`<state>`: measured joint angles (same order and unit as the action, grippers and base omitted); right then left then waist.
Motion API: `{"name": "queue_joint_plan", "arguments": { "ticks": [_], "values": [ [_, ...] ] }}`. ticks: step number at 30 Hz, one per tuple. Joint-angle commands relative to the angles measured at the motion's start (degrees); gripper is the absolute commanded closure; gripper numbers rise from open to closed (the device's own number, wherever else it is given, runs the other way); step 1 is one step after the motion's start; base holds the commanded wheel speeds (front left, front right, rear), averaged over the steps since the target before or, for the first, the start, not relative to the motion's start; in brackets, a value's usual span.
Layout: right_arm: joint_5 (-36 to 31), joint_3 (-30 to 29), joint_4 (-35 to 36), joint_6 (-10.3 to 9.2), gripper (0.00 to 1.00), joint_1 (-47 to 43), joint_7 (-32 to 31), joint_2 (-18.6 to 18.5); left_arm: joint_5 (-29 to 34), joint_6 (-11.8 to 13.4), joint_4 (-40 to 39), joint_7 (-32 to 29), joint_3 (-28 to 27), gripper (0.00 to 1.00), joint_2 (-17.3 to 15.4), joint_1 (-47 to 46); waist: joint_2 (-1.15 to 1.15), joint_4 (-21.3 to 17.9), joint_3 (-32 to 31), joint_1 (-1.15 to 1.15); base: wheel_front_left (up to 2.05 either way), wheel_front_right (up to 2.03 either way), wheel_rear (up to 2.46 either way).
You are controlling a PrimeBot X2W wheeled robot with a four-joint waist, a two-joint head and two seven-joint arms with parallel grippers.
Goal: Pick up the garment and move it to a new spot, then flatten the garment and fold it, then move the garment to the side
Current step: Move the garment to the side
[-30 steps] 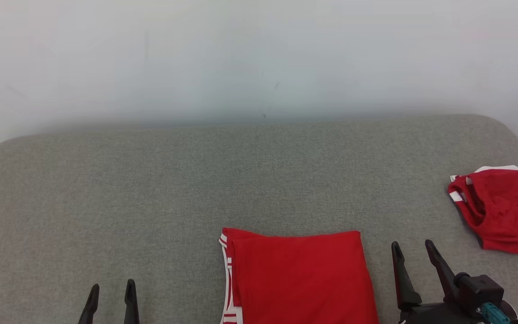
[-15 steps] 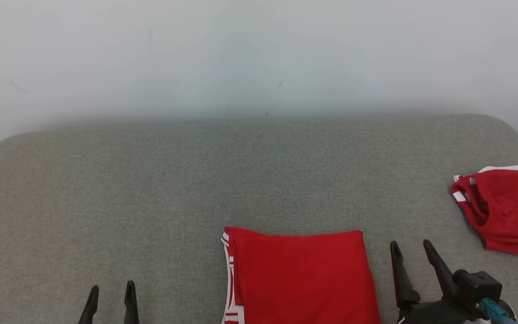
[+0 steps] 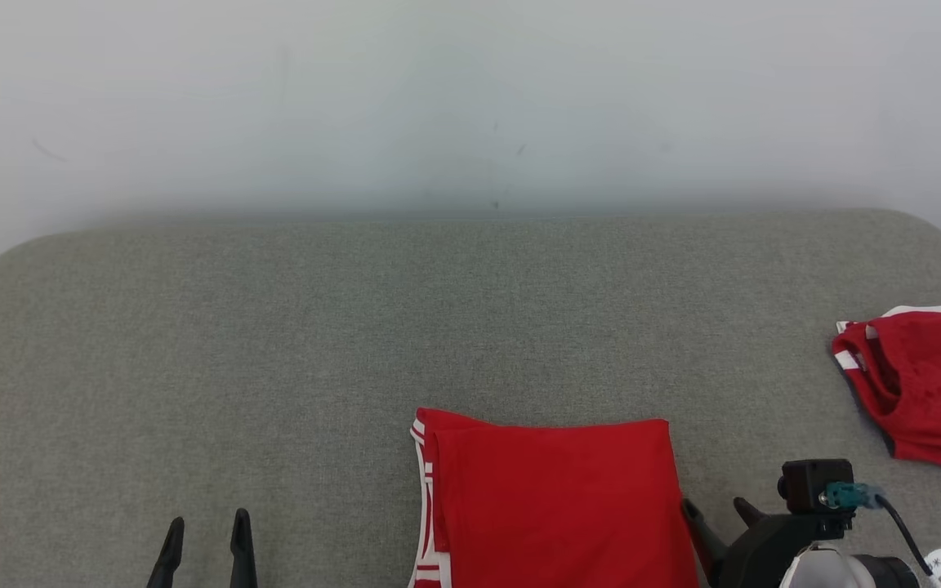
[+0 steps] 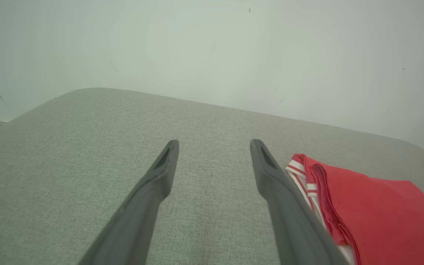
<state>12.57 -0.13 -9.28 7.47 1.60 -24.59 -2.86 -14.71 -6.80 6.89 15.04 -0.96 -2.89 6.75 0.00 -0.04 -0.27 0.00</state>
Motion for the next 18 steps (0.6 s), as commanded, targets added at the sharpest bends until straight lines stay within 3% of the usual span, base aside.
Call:
{"name": "queue_joint_plan", "arguments": {
  "ticks": [1, 11, 18],
  "values": [
    [0.12, -0.80, 0.88, 0.03, 0.00, 1.01, -4.40, -0.07, -0.61, 0.17, -0.19, 0.17, 0.18, 0.00, 0.01, -0.04, 0.00, 0.35, 0.05, 0.00, 0.00, 0.00, 0.00],
    [-2.58, -2.54, -1.64, 0.03, 0.00, 4.40, -16.68, -0.03, -0.84, 0.58, -0.08, 0.17, 1.45, 0.00, 0.01, -1.05, 0.00, 2.68, 1.20, 0.00, 0.00, 0.00, 0.00],
    [-3.66, -3.27, -6.34, 0.03, 0.00, 7.13, -18.26, -0.04, -0.56, 0.38, -0.12, 0.16, 1.53, 0.00, 0.01, -1.93, 0.00, 4.68, 2.94, 0.00, 0.00, 0.00, 0.00]
  ]
}}
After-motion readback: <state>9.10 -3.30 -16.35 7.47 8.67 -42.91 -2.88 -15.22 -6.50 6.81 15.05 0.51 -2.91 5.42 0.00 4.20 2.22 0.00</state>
